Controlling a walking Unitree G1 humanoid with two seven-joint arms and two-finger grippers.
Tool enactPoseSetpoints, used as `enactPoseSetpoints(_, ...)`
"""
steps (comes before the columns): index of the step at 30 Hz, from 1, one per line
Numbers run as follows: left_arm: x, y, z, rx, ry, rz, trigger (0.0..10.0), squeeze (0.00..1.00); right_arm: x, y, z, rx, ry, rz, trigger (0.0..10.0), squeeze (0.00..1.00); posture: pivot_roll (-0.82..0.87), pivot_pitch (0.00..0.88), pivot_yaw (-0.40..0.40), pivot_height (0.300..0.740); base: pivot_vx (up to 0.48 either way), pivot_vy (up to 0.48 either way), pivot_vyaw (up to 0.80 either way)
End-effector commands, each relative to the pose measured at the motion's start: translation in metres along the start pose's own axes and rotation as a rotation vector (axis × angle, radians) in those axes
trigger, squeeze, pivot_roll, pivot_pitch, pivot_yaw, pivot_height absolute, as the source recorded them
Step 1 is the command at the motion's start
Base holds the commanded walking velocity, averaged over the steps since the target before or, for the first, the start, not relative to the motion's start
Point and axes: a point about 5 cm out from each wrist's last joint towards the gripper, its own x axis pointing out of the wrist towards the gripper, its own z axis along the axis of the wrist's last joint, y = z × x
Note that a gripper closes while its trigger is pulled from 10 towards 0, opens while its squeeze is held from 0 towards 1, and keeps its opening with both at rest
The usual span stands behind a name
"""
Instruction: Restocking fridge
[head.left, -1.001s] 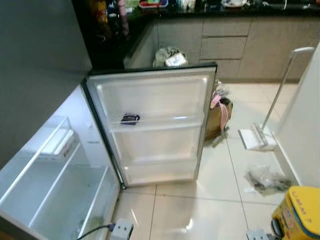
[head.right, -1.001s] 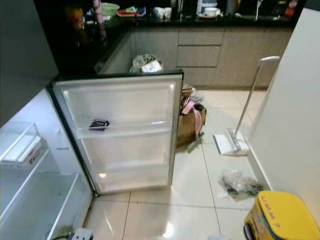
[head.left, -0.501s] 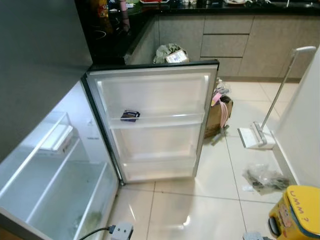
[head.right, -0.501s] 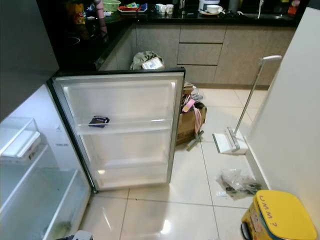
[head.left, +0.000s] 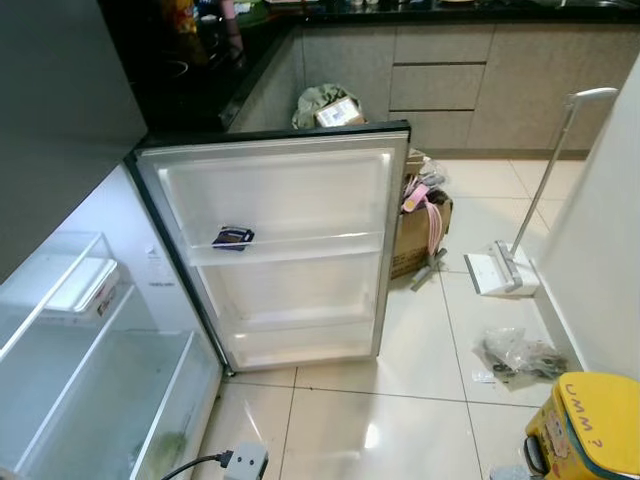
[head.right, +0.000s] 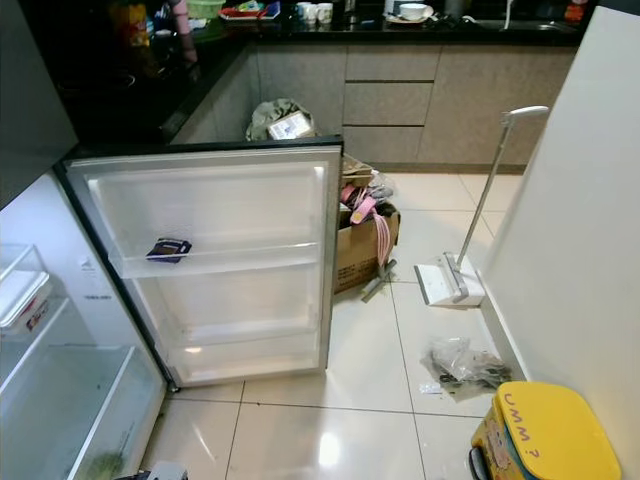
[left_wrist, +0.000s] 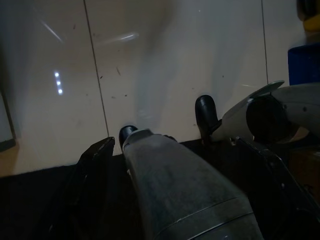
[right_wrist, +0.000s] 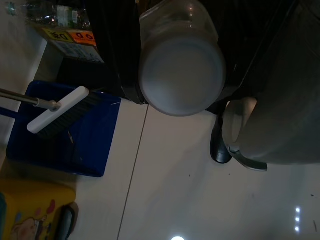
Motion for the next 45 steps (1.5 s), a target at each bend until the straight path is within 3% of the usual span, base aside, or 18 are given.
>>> enactPoseSetpoints(1, -0.0005, -0.0002, -0.0034, 0.0, 0.014, 0.0, 10.0, 0.0, -0.0003, -0.0003, -0.0022, -0.004, 0.01, 0.002, 10.0, 0.0, 0.01, 0.0, -0.006, 0.738, 0.0, 0.0, 0.0)
enactPoseSetpoints(16, 0.0001, 0.0013, -0.0016, 0.002, 0.017, 0.03, 10.0, 0.0, -0.0001, 0.0023, -0.0024, -0.005, 0.015, 0.01, 10.0, 0.0, 0.01, 0.0, -0.007, 0.738, 0.0, 0.0, 0.0)
enactPoseSetpoints(45, 0.001, -0.0013, -0.0007, 0.027, 0.005, 0.024, 10.0, 0.0, -0.0006, -0.0001, -0.0042, -0.016, 0.02, 0.011, 10.0, 0.0, 0.01, 0.0, -0.015, 0.738, 0.301, 0.0, 0.0)
